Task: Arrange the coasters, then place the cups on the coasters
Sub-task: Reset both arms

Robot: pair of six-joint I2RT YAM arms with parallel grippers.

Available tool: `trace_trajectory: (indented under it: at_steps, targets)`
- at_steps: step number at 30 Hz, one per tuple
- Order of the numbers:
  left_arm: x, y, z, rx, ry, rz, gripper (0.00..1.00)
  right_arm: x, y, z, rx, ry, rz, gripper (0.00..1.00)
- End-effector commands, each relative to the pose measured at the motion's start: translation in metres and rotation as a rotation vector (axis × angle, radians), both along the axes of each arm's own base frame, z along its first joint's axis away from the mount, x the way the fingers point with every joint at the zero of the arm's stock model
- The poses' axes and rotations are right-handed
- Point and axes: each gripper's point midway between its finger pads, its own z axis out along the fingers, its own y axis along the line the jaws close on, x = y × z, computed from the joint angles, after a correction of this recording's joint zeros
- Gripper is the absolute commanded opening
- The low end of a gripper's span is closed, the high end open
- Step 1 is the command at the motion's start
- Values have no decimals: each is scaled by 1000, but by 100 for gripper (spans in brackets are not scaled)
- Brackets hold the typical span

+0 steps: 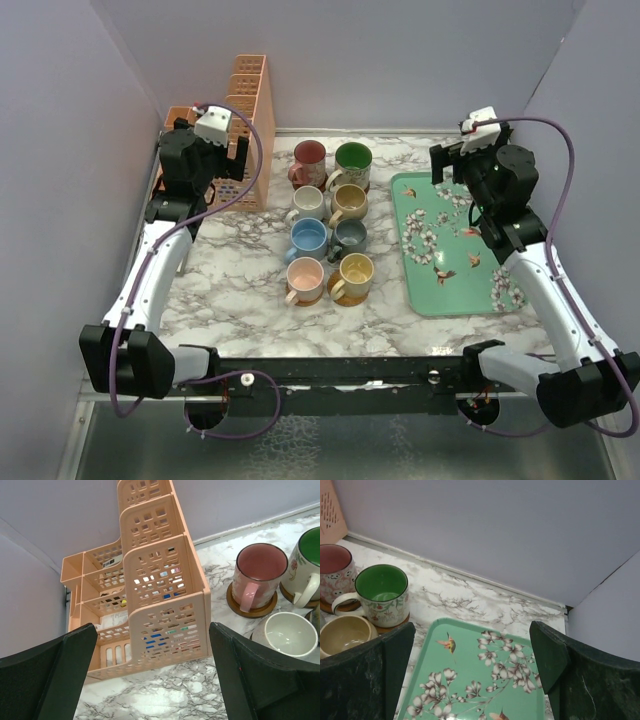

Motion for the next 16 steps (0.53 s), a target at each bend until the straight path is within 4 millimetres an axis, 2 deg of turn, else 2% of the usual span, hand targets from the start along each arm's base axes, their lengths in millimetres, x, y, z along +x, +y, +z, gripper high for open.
trace_trajectory:
  at_steps: [1,9,16]
  targets:
    - [-14,-6,30,-25,-86,-48,99,-2,-3,7,0,-26,6,100]
    - [-19,-1,27,-19,-84,-32,99,-1,-2,1,0,-18,10,100]
    - [-20,-4,25,-22,-77,-51,99,1,-5,-1,3,-25,-11,100]
